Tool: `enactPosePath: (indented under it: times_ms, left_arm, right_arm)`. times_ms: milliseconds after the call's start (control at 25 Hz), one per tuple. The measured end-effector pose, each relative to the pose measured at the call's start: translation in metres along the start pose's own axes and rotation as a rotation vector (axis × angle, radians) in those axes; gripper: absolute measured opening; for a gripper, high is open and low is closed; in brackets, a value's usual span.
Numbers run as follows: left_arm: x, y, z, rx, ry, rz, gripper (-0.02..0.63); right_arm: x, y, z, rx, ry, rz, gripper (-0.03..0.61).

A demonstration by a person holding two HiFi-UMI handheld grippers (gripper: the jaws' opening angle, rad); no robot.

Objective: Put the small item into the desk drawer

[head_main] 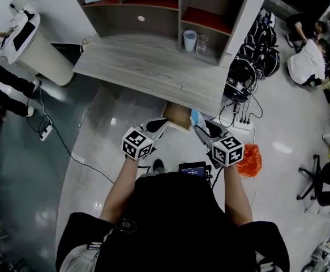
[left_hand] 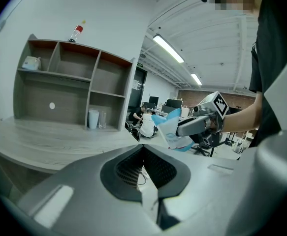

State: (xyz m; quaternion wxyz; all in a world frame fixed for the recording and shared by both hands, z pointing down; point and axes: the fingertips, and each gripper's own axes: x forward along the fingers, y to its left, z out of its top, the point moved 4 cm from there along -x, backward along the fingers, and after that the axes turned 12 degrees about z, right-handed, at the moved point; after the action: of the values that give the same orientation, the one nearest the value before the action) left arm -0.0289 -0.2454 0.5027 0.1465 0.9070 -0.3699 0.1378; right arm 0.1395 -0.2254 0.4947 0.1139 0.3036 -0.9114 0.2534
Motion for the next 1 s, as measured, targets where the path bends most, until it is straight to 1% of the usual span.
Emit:
enactPosePath:
  times_ms: [240, 440, 560, 680, 840, 1000]
  left_arm:
    - [0.001, -0.002, 0.004, 0.008, 0.008, 0.028, 0.002]
    - [0.001, 0.004, 0.008, 0.019, 0.011, 0.073, 0.002]
    - [0.005, 0.003, 0.006, 0.02, 0.015, 0.088, 0.002]
    - [0.008, 0.003, 0.0, 0.014, 0.021, 0.085, 0.002]
    - [0.016, 0.011, -0.011, -0.006, 0.027, 0.078, 0.002]
    - [0.025, 0.022, -0.021, -0.027, 0.039, 0.075, 0.002]
  right_arm:
    - [-0.009, -0.004, 0.001, -0.005, 0.004, 0.029, 0.164]
    - [-0.015, -0.016, 0.0, -0.025, 0.027, 0.047, 0.164]
    - [-0.013, -0.025, -0.002, -0.046, 0.059, 0.06, 0.164]
    - [-0.005, -0.03, -0.006, -0.065, 0.093, 0.063, 0.164]
    - [0.017, -0.034, -0.012, -0.1, 0.149, 0.065, 0.164]
    - [0.044, -0.038, -0.022, -0.139, 0.229, 0.075, 0.164]
